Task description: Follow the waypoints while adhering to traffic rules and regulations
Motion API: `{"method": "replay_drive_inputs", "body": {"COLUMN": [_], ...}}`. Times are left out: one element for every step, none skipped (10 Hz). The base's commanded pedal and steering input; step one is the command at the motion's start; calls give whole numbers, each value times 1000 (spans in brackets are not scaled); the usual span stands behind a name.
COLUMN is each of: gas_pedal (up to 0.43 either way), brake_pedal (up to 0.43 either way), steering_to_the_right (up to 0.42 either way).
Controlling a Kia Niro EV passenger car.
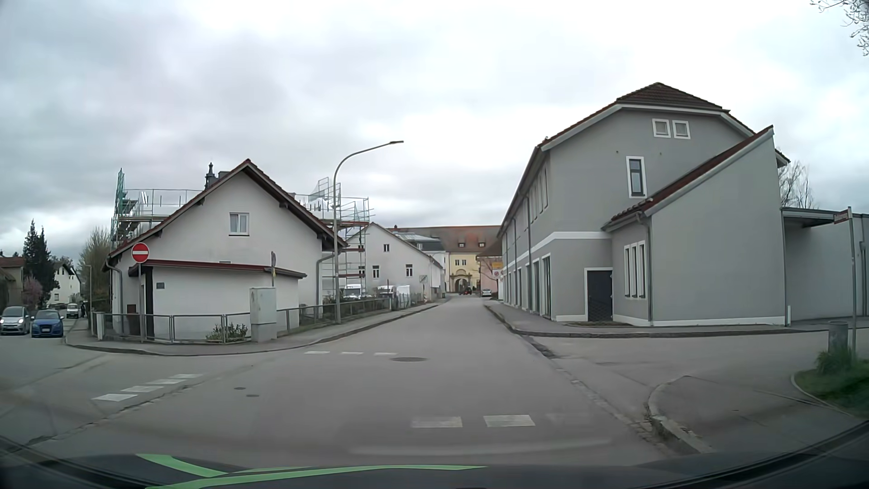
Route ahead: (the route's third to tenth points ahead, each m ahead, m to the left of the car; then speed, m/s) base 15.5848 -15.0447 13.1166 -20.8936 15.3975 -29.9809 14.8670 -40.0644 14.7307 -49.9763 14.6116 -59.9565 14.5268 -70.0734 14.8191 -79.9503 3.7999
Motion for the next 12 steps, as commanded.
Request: {"method": "replay_drive_inputs", "body": {"gas_pedal": [0, 0, 0, 0, 0, 0, 0, 0, 0, 0, 0, 0], "brake_pedal": [0, 0, 0, 0, 0, 0, 0, 0, 0, 0, 0, 0], "steering_to_the_right": [6, 8, 10, 13, 24, 40, 58, 81, 112, 145, 178, 219]}}
